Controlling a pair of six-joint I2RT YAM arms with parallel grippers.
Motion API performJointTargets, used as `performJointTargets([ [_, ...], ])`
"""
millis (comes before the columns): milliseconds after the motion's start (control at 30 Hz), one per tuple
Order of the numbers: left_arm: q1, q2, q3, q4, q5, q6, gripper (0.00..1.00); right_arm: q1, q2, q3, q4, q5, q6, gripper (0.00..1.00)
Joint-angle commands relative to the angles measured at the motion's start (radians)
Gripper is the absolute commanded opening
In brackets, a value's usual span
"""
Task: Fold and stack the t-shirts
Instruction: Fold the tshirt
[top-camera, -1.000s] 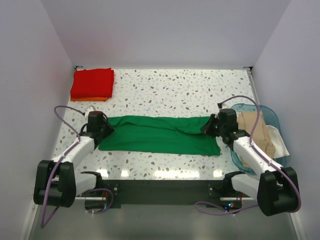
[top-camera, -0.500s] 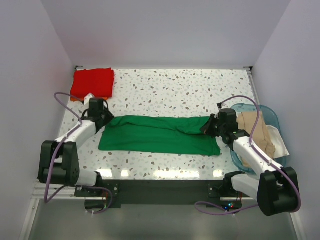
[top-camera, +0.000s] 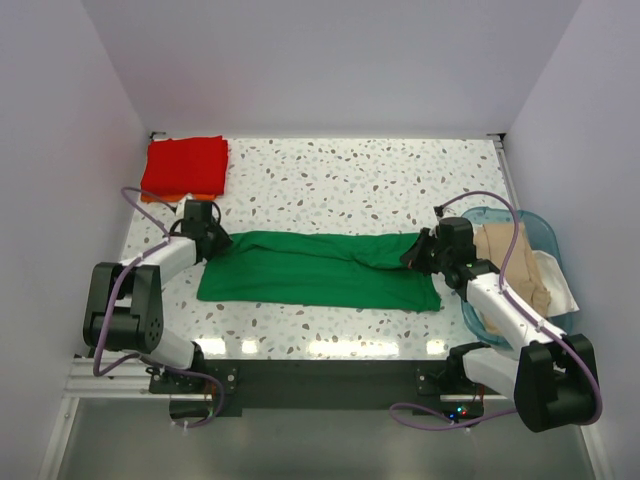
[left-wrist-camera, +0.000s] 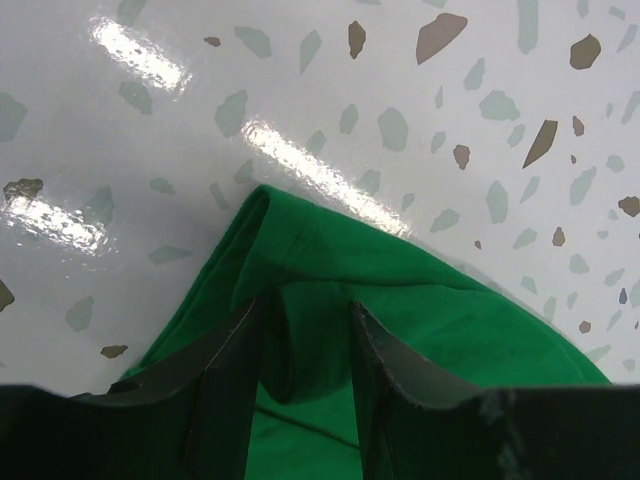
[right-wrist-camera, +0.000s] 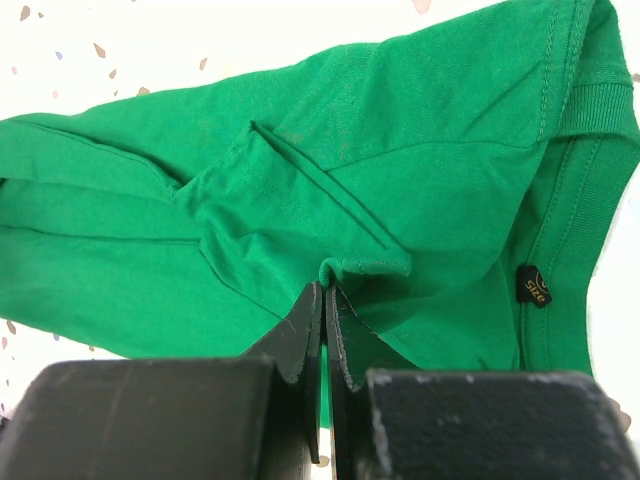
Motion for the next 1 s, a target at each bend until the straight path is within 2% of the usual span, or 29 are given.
performJointTargets([
  [0,0.009,-0.017,0.030,0.050,0.025,0.024,0.43,-0.002,-0.005,0.001,0.036,-0.003,-0.006,0.00],
  [400,0.009,-0.075,-0.016,0.047,0.052,0.046,0.15,-0.002,-0.004,-0.002,0.039,-0.003,-0.003,0.00],
  [533,0.009,-0.124,-0.030,0.018,0.043,0.058,0.01,-0.001,-0.011,-0.001,0.034,0.002,-0.003,0.00],
  [967,0.014,-0.201,-0.119,-0.040,-0.081,-0.011,0.00,-0.019,-0.089,0.102,-0.134,0.143,0.032,0.00],
])
